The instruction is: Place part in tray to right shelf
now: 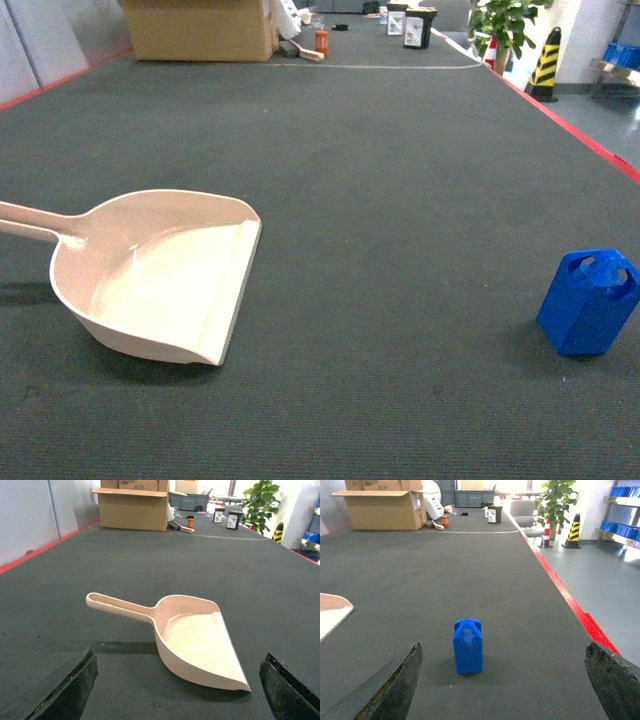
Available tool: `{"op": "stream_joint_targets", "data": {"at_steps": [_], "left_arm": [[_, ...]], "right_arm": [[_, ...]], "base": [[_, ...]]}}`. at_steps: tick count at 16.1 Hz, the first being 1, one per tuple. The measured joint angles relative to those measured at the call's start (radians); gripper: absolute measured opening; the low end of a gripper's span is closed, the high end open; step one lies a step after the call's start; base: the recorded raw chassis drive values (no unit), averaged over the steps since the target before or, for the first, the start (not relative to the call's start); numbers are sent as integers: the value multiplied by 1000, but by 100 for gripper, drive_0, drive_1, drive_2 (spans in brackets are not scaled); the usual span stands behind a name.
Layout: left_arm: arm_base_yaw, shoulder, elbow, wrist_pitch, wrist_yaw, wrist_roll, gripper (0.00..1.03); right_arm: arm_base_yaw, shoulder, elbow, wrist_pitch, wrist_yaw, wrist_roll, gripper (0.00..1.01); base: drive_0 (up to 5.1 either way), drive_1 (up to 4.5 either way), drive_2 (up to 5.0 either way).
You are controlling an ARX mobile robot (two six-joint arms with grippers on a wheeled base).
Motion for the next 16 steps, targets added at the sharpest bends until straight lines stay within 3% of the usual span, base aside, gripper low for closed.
{"op": "stream_joint_targets", "data": {"at_steps": [16], "left_arm": [[0,0,0,0,0,0,98]], "right_arm": [[0,0,0,0,0,0,98]], "base": [[0,0,0]]}}
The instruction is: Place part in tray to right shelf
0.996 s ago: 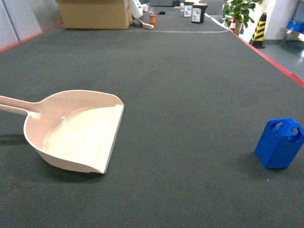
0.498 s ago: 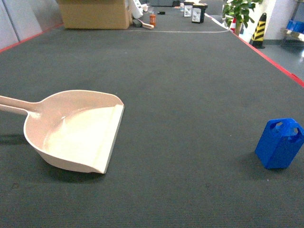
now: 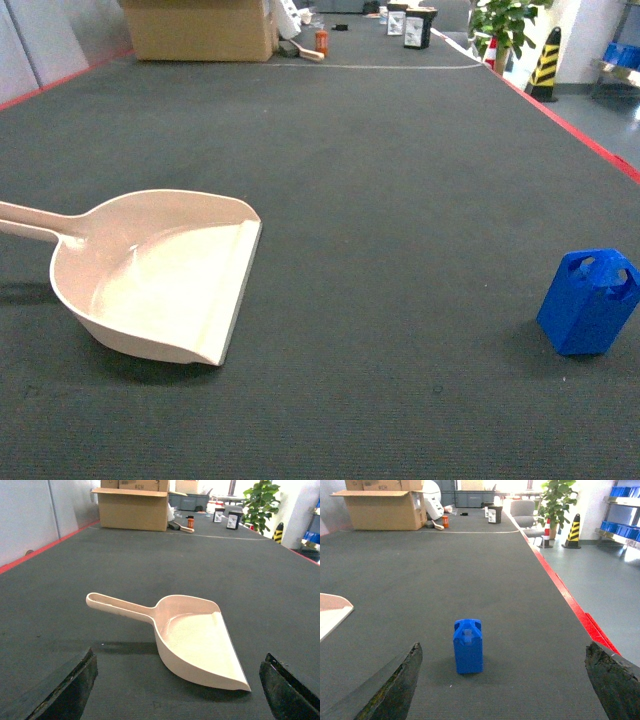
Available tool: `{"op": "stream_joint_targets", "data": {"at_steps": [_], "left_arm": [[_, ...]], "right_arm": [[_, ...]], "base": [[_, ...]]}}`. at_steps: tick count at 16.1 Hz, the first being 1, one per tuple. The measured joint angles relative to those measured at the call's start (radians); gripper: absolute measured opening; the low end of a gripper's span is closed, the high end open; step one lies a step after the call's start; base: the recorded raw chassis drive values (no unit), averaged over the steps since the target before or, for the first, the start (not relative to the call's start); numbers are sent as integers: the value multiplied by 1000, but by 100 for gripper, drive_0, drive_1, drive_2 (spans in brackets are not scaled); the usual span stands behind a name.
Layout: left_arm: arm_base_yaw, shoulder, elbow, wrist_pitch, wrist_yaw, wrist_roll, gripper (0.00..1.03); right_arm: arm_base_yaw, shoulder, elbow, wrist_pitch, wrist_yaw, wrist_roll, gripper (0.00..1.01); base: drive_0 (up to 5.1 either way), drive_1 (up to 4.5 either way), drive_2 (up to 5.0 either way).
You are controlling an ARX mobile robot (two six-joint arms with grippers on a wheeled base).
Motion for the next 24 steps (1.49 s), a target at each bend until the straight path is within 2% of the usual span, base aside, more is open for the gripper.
{"op": "stream_joint_targets", "data": {"at_steps": [20,21,22,23,24], "left_arm": [[0,0,0,0,0,0,98],[-37,35,16,-66,-105,-6,98],[-13,143,31,-53,-145,-34,98],[55,253,42,-7,-93,-97,98],[116,371,63,69,-9,-167,98]], "right_arm": [[0,0,0,0,0,0,98],[0,0,0,0,0,0,98],[0,0,0,0,0,0,98],[0,0,0,0,0,0,98],[0,0,0,0,0,0,98]], "base": [[0,0,0],[0,0,0],[0,0,0],[0,0,0],[0,0,0]]}}
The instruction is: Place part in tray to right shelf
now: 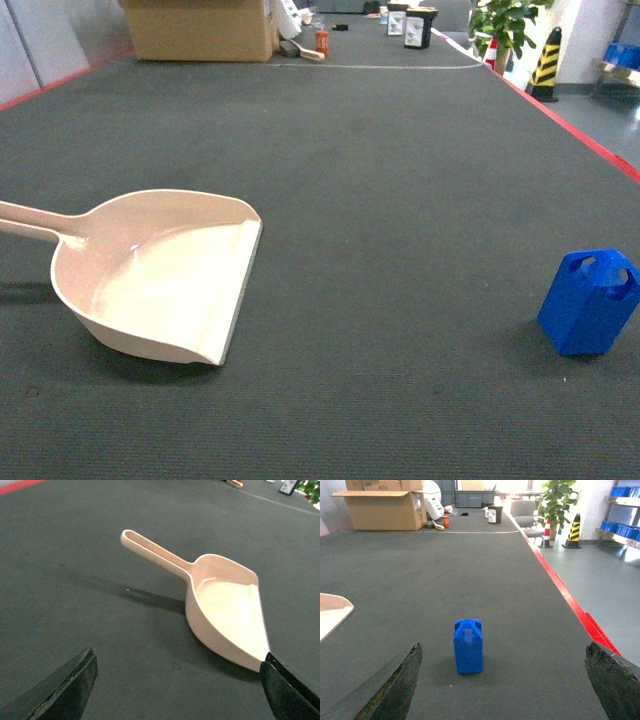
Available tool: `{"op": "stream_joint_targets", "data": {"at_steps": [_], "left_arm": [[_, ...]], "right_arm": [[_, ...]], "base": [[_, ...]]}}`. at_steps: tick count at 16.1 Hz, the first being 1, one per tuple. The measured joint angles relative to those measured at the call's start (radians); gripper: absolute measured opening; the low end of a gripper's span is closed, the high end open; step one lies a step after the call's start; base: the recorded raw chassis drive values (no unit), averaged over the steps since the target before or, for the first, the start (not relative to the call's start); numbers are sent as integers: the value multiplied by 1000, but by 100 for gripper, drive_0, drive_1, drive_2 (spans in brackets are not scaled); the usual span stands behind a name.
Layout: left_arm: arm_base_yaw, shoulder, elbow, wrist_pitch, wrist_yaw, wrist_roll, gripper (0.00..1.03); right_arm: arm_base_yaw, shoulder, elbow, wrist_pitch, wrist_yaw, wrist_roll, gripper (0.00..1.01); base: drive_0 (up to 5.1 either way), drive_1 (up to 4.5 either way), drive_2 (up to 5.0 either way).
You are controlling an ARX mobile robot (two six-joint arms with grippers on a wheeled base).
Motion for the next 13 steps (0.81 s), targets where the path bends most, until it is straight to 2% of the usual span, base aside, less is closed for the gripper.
{"op": "stream_joint_targets", "data": {"at_steps": [1,3,5,9,13], "left_arm": [[48,141,27,107,90,-93,98],[130,473,72,386,234,-264,98],[154,808,146,655,307,-405,98],[155,961,200,772,325,-469,98],[154,1073,252,835,325,-513,98]], "right_arm": [[0,0,0,0,0,0,98],[0,0,0,0,0,0,98],[0,0,0,0,0,0,98],[0,0,0,0,0,0,98],[0,0,0,0,0,0,98]], "base": [[0,0,0],[0,0,0],[0,0,0],[0,0,0],[0,0,0]]}}
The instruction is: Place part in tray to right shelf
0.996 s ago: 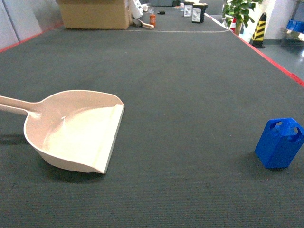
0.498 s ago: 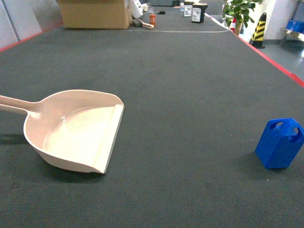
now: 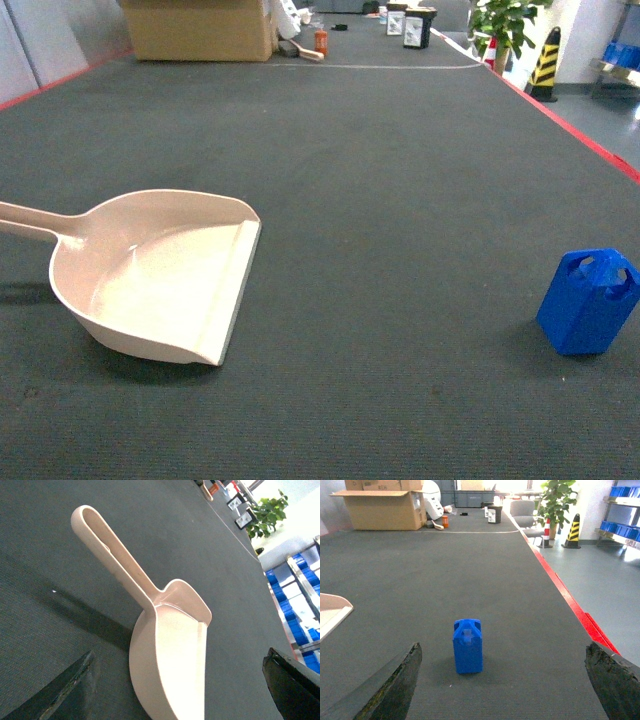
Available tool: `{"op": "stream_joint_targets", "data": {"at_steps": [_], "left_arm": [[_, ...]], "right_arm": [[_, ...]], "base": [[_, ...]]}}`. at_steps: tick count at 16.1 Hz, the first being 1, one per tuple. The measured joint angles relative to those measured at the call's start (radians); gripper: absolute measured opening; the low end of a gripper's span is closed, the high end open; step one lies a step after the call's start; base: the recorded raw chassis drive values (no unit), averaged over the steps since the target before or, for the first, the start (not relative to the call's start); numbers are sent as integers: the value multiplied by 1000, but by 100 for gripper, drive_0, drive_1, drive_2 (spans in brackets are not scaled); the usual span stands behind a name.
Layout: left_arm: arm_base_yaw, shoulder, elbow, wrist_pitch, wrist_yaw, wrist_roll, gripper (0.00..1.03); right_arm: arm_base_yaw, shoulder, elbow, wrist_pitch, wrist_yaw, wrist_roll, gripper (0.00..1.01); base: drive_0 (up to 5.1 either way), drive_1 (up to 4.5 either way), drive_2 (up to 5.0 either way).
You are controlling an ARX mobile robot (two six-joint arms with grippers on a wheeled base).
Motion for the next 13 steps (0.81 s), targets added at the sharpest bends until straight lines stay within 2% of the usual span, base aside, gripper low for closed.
{"op": "stream_joint_targets", "data": {"at_steps": [3,7,13], "left_arm": [[-12,231,137,53,7,-73,98],[-15,434,320,103,24,-178,98],[-32,622,515,103,-1,-285,98]], "right_arm": [[0,0,0,0,0,0,98],[0,0,0,0,0,0,98],[0,0,0,0,0,0,98]], "base": [[0,0,0],[0,0,0],[0,0,0]]}}
